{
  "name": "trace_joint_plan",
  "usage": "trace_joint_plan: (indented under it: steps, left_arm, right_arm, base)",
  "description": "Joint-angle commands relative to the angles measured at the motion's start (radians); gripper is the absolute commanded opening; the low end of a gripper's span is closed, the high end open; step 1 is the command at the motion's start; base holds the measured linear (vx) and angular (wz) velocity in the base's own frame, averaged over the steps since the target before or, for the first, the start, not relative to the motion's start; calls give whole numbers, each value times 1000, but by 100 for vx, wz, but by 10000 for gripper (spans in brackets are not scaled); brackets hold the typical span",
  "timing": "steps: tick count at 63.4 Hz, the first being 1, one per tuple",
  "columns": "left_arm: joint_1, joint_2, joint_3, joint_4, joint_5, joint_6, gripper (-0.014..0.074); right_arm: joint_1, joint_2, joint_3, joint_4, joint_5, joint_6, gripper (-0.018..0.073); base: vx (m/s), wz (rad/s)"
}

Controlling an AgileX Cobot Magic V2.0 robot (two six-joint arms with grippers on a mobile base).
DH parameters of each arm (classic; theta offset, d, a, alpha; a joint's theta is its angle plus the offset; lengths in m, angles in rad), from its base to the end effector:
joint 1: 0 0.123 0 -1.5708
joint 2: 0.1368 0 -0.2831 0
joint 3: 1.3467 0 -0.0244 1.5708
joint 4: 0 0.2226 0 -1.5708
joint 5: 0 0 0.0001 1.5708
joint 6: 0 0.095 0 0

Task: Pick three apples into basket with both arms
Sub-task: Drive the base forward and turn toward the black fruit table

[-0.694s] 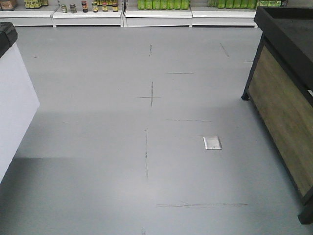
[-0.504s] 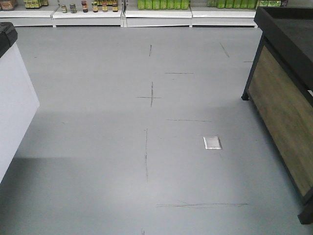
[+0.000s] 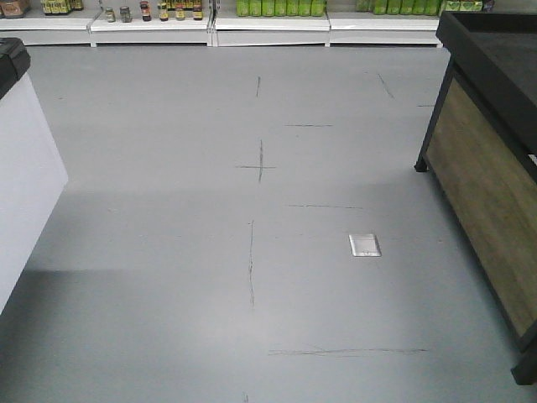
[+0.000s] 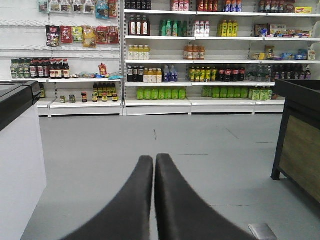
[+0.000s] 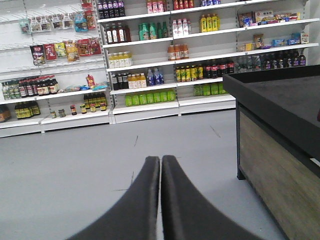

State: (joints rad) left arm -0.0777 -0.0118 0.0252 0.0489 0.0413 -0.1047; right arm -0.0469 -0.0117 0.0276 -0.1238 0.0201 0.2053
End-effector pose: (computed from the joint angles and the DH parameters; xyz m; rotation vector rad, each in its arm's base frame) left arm 0.0342 -0.0025 0.2021 0.0152 1.5390 -0.1046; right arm 0.0342 -0.0019 0.2033 0.0995 1.5161 0.0258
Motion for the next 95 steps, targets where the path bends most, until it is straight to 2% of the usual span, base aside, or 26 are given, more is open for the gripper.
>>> trace_joint_plan:
  steps: [1, 95]
  left_arm:
    - [1, -16, 0, -10, -75, -7, -6]
    - [1, -16, 0, -10, -75, -7, -6]
  right_arm:
    - [0, -13, 15, -10, -73, -1, -9]
    - [0, -13, 15, -10, -73, -1, -9]
  base:
    - [0, 0]
    - [7, 1]
